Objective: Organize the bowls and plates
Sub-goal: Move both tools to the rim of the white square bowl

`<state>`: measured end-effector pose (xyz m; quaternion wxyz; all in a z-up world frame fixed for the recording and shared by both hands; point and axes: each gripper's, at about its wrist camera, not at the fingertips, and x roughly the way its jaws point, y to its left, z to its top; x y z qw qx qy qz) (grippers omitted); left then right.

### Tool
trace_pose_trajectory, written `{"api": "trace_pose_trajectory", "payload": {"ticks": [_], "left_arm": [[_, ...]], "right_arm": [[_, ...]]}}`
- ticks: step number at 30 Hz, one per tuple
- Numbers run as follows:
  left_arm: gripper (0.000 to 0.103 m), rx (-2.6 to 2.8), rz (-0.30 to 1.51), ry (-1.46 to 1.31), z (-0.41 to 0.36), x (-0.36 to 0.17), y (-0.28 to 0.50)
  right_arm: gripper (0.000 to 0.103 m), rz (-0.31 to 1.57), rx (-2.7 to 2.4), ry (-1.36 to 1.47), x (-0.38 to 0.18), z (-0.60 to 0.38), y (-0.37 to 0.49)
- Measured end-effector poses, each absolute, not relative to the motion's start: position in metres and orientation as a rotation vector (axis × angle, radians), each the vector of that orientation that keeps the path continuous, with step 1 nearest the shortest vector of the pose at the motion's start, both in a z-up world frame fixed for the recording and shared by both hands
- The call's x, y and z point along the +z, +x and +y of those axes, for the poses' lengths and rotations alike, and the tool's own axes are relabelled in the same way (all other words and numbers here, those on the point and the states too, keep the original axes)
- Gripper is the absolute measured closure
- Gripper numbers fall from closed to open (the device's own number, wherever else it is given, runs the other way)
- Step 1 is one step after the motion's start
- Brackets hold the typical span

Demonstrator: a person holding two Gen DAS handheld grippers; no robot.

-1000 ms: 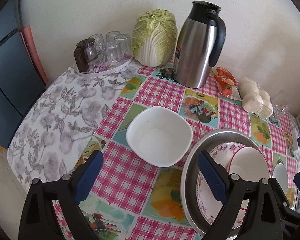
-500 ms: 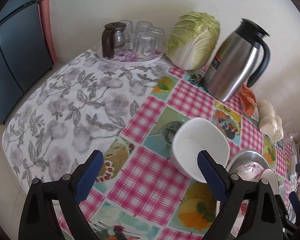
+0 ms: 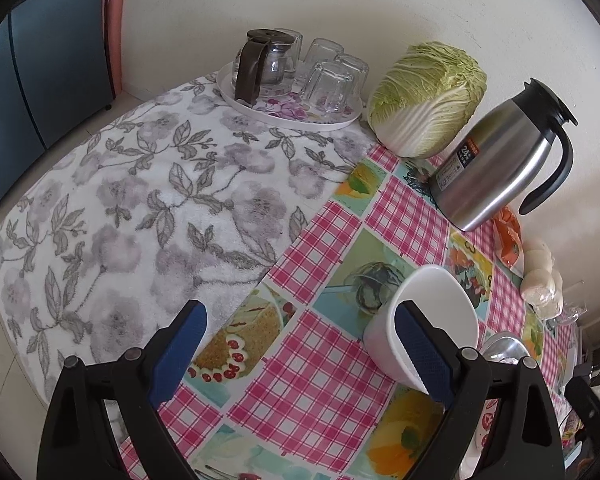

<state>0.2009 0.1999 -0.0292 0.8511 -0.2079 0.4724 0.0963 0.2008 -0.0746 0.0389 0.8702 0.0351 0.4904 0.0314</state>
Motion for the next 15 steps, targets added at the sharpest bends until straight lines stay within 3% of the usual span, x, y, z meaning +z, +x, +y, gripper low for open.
{"api": "trace_pose_trajectory", "payload": {"ticks": [15], "left_arm": [[0.008,0.218,0.947,-0.573,0.229,-0.043,0.21]], "right_arm": [[0.0,1.185,0.062,0.049,0.035,-0.02,0.256]]}}
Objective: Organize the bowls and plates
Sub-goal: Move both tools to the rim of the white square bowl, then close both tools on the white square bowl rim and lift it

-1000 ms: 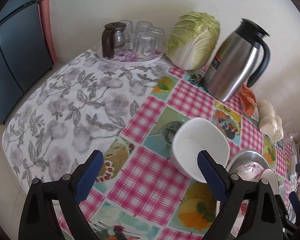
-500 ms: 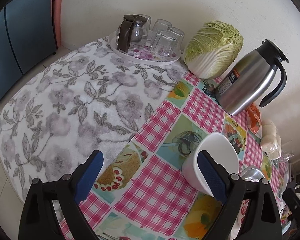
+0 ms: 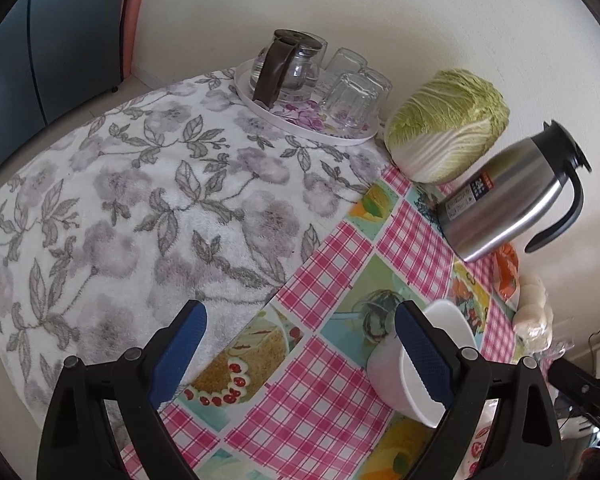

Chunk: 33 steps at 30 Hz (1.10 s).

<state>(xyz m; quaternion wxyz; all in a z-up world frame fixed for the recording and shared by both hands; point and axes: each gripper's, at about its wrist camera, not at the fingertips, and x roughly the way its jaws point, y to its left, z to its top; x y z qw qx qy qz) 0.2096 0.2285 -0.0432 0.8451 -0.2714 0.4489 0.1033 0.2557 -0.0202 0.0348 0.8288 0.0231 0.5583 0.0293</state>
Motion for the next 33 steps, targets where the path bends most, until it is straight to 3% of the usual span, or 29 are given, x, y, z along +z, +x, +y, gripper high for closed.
{"api": "trace_pose_trajectory", "payload": {"ticks": [26,31,33], "left_arm": [[0.008,0.092,1.05,-0.703,0.223,-0.083,0.227],[0.008,0.053,1.069,-0.68,0.21,-0.086,0.232],[0.008,0.036,1.073,-0.681,0.206,-0.087,0.234]], "right_arm": [[0.002,1.255,-0.072,-0.138,-0.048,0.009,0.298],[0.012,1.226,-0.081,-0.193,-0.052,0.012,0.3],[0.023,1.222,-0.078,-0.203,-0.054,0.014,0.3]]}}
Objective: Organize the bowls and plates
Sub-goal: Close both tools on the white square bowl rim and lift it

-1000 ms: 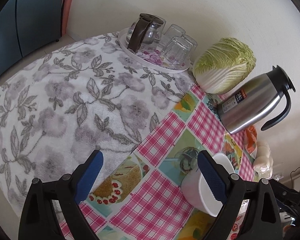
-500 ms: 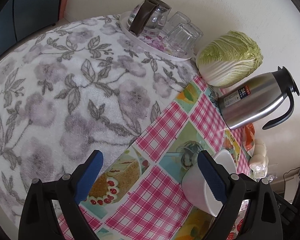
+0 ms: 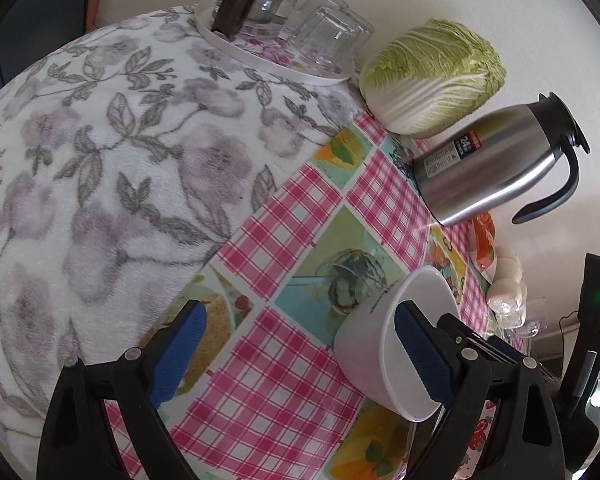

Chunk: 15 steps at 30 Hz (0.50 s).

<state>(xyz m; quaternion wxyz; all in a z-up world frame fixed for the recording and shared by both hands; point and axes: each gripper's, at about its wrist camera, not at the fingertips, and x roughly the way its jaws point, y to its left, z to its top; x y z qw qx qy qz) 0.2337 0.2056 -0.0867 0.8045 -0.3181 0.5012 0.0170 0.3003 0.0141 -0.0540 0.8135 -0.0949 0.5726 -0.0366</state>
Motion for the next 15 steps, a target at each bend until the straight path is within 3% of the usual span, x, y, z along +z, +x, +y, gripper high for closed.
{"api": "trace_pose_trajectory", "payload": {"ticks": [2,9,15], "left_arm": [[0.01,0.018,1.075,-0.686,0.202,-0.088,0.235],[0.032,-0.047,1.108,-0.674,0.18,-0.094,0.243],[0.04,-0.053,1.15,-0.683,0.169,-0.106,0.247]], "right_arm": [[0.031,1.229,-0.072,-0.207,-0.057,0.015,0.3],[0.06,1.247,-0.045,-0.18,-0.067,0.015,0.302],[0.074,1.265,0.008,-0.163,-0.074,0.017,0.303]]}}
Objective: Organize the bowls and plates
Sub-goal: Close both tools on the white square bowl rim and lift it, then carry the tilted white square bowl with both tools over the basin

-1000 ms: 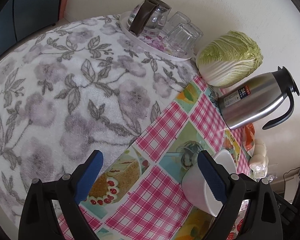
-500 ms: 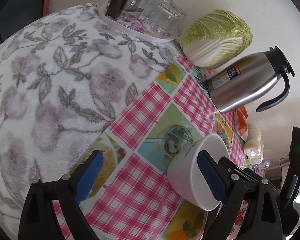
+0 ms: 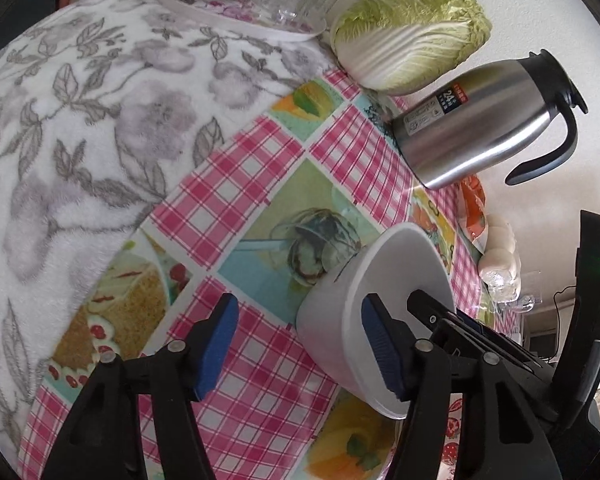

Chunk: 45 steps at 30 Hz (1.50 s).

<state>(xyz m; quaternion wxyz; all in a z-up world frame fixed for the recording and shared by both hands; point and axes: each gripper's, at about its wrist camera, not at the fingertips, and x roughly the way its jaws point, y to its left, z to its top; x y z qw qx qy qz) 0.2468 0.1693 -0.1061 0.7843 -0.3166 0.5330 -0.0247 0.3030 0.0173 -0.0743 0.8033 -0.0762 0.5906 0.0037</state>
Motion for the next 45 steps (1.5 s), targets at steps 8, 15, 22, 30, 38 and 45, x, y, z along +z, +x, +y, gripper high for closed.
{"api": "trace_pose_trajectory", "payload": {"ticks": [8,15,22,30,38,45], "left_arm": [[0.054,-0.069,1.17,-0.699,0.162,-0.115,0.249],[0.063,-0.078,1.157,-0.765,0.161,-0.12,0.249],[0.072,-0.078,1.134,-0.847,0.165,-0.125,0.243],[0.077,-0.004,1.114,-0.85,0.181,-0.118,0.235],[0.077,0.01,1.093,-0.896,0.197,-0.122,0.232],[0.078,0.011,1.093,-0.894,0.197,-0.121,0.23]], "right_arm": [[0.077,1.284,0.033,-0.118,-0.081,0.014,0.305],[0.077,1.291,0.046,-0.088,-0.083,0.01,0.307],[0.079,1.285,0.054,-0.105,-0.082,0.011,0.305],[0.084,1.289,0.095,-0.115,-0.077,0.021,0.3],[0.085,1.289,0.106,-0.142,-0.082,0.039,0.291],[0.086,1.273,0.098,-0.145,-0.083,0.041,0.287]]}}
